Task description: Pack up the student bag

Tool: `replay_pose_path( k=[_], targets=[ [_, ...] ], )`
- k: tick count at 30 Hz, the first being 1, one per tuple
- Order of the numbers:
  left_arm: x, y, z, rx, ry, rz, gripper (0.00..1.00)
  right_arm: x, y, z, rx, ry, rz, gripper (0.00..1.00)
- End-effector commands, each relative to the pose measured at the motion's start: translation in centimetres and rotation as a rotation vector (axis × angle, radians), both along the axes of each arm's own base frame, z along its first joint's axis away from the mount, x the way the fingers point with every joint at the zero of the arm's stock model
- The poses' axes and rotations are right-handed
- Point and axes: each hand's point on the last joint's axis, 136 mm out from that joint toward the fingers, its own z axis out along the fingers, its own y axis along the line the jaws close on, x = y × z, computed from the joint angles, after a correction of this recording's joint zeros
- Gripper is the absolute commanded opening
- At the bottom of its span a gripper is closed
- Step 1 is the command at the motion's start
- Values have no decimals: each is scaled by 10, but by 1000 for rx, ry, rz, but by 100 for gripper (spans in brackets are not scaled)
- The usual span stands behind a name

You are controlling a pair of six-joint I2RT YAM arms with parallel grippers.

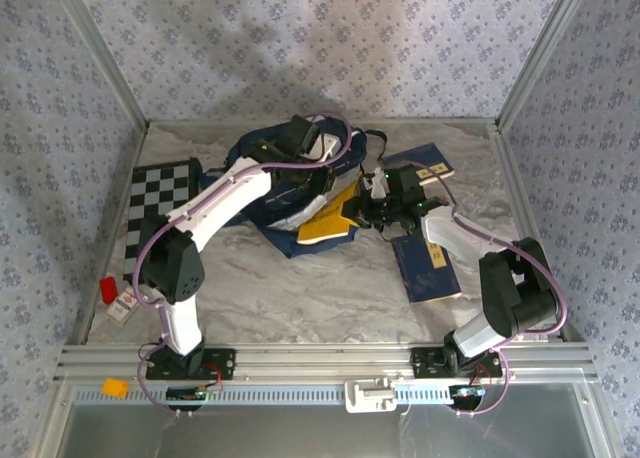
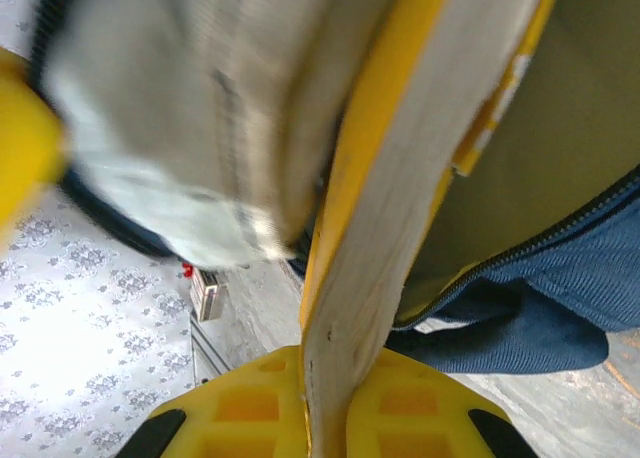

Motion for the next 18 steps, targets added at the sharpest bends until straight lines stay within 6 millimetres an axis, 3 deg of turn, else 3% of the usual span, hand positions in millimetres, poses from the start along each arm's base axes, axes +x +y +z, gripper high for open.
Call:
replay_pose_path(
  k=[1, 6, 9, 13, 18],
  targets=[
    [-19, -8, 7, -50, 6, -101, 28, 20, 7, 34, 72, -142, 3, 0],
    [-31, -16, -3, -94, 39, -173, 45, 16, 6, 31, 65, -138, 10, 0],
    [-33, -13, -17, -69, 56, -179, 46, 16, 4, 29, 54, -137, 12, 0],
    [-18, -5, -26, -31, 34, -125, 26, 14, 3, 25, 42, -133, 20, 0],
    [0, 0, 6, -34, -64, -77, 0, 11, 3, 18, 23, -130, 29, 0]
  ],
)
